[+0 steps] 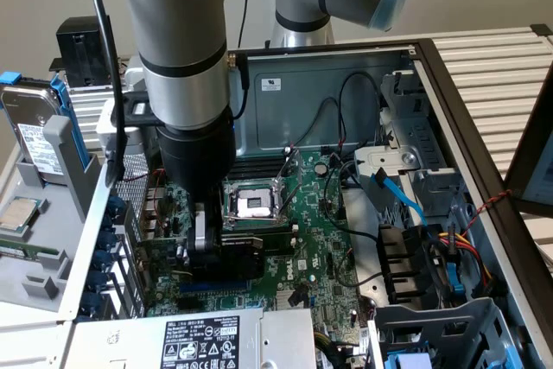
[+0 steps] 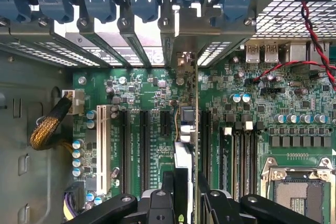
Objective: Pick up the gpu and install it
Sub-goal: 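Insert the gpu into the slot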
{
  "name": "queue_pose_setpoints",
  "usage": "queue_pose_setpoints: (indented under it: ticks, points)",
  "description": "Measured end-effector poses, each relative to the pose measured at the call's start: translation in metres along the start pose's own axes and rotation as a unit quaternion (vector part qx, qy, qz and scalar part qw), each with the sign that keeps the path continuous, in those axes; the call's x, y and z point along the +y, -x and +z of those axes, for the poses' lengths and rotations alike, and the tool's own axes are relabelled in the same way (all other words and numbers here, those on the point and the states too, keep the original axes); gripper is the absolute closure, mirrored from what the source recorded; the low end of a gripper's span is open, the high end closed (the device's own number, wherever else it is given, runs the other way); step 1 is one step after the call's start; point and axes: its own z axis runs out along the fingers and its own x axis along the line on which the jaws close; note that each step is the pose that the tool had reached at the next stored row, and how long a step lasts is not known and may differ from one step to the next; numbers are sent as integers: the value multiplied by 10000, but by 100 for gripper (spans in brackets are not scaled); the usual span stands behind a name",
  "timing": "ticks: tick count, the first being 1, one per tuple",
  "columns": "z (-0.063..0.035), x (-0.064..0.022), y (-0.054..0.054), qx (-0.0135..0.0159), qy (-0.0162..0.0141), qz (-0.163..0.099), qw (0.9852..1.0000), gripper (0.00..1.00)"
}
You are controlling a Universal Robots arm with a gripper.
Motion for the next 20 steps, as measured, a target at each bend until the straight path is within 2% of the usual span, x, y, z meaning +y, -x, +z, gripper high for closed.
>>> queue_pose_setpoints:
  ticks: [20]
  points:
    - [5, 0, 4, 2, 0, 0, 10000, 73]
